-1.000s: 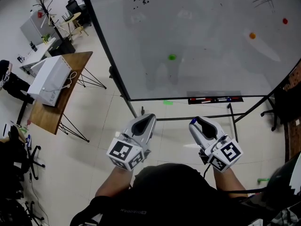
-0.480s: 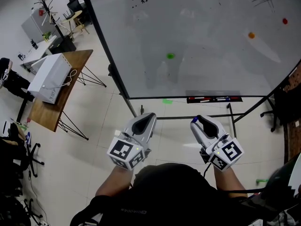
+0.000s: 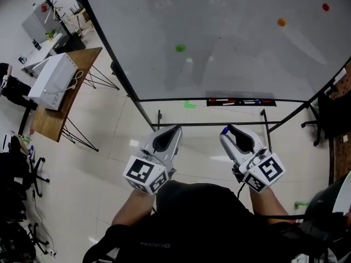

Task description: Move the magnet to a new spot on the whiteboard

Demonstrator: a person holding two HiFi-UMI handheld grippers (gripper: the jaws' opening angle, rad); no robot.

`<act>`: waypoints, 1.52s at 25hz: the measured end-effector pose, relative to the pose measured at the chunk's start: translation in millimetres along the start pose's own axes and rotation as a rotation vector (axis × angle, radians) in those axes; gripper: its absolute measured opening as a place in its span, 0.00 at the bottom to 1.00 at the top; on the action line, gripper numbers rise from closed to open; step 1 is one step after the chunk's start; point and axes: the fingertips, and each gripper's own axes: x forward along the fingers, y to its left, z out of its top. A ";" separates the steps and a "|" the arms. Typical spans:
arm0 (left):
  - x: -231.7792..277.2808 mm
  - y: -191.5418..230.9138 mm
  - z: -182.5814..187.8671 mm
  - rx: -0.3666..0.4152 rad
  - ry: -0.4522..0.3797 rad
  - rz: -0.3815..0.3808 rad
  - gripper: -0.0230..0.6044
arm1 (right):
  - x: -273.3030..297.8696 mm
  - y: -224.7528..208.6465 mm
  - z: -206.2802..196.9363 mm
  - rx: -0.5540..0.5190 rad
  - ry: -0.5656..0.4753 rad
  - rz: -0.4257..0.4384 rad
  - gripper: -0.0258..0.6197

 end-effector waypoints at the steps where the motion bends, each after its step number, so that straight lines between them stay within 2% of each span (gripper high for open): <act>1: 1.0 -8.1 -3.8 -0.005 -0.001 0.002 0.06 | -6.0 -0.7 -2.2 -0.001 0.004 0.008 0.21; 7: 2.7 -48.1 -26.6 -0.003 0.020 0.022 0.06 | -30.7 -10.8 -18.1 -0.002 0.034 0.044 0.21; 12: -9.0 -65.6 -33.8 0.000 0.046 0.042 0.06 | -50.8 -9.9 -11.6 -0.006 0.005 0.038 0.21; 19: -26.7 -97.6 -32.8 -0.005 0.027 0.002 0.06 | -81.1 9.3 -9.7 -0.018 -0.004 -0.002 0.21; 27: -60.9 -134.3 -57.9 -0.081 0.048 -0.022 0.06 | -132.1 37.7 -34.3 0.000 0.090 -0.068 0.21; 32: -76.1 -154.3 -79.7 -0.094 0.079 -0.017 0.06 | -156.2 43.7 -41.2 -0.004 0.095 -0.095 0.21; 35: -78.4 -167.0 -83.4 -0.082 0.092 -0.025 0.06 | -165.7 37.2 -38.2 -0.022 0.083 -0.105 0.21; 38: -66.2 -172.6 -77.9 -0.061 0.071 -0.018 0.06 | -172.0 10.9 -33.8 -0.046 0.071 -0.127 0.21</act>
